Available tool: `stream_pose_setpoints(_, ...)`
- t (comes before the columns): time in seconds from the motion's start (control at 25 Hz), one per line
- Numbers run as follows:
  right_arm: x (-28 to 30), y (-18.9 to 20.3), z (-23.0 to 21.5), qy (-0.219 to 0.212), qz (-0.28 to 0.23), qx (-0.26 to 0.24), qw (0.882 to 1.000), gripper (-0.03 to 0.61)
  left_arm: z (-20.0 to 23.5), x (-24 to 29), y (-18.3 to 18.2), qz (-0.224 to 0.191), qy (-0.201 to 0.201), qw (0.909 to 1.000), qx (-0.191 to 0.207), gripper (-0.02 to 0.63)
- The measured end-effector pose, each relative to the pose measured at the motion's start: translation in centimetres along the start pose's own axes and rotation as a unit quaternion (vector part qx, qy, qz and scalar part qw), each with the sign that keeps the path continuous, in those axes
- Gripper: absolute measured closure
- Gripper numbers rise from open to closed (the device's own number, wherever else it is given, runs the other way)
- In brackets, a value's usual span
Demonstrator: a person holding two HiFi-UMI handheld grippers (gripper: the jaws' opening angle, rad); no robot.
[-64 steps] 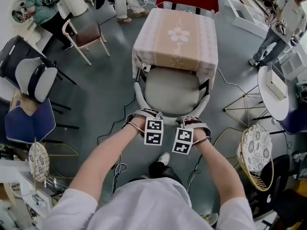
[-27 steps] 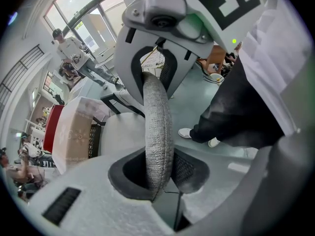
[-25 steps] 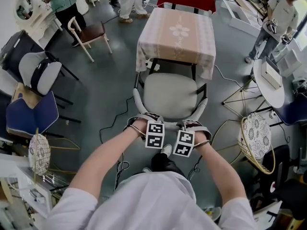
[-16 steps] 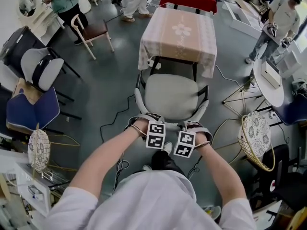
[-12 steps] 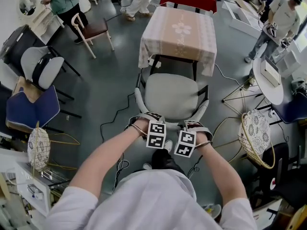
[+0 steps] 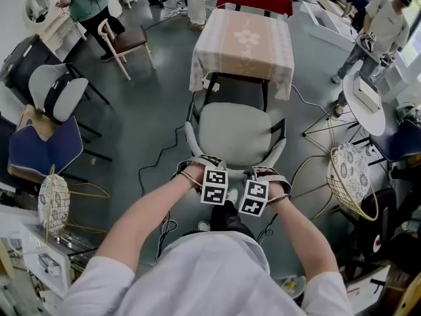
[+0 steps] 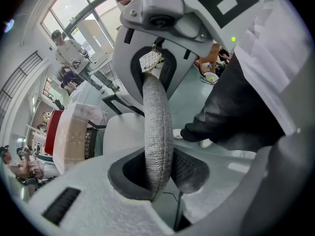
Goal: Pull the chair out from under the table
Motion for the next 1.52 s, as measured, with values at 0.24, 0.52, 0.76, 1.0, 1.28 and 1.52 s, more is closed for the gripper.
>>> stream_pose_setpoints(0.24, -0.5, -0.7, 2.0, 0.003, 0.004, 0.005, 1.000, 0.499, -2.0, -0.4, -0.3, -0.003, 0.000, 1.0000, 0.006, 0.526)
stream_pose_setpoints(0.52, -1.1, -1.3, 4.0, 0.002, 0.005, 0.006, 1.000, 0.498, -4.1, -0.8, -0.6, -0.002, 0.001, 1.0000, 0.008, 0.526)
stream_pose_setpoints(0.76, -1.2, -1.3, 4.7, 0.003, 0.008, 0.012, 1.000, 0.495, -4.9, -0.7, -0.8, -0.004, -0.002, 1.0000, 0.006, 0.525)
stream_pose_setpoints(1.0, -1.0, -1.7, 4.6, 0.014, 0.013, 0.017, 1.000, 0.472, -4.9, -1.0, -0.6, -0.004, -0.008, 1.0000, 0.003, 0.511)
stream_pose_setpoints(1.28, -1.3, -1.5, 4.6, 0.024, 0.021, 0.031, 0.999, 0.445, -5.0, -1.2, -0.7, -0.018, -0.026, 0.9994, -0.011, 0.483)
stream_pose_setpoints(1.52, -2.1, -1.6, 4.6, 0.024, 0.019, 0.023, 0.999, 0.437, -5.0, -1.9, -1.0, -0.027, -0.044, 0.9983, -0.027, 0.479)
Point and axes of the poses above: the fingertips, and each gripper's own axes: x forward along the fingers, z to its left, y out of its underside, the point moved 4 cm from there along -x, backward along the fingers, and after that the axes turned 14 degrees about -z, right-handed, at the moved point
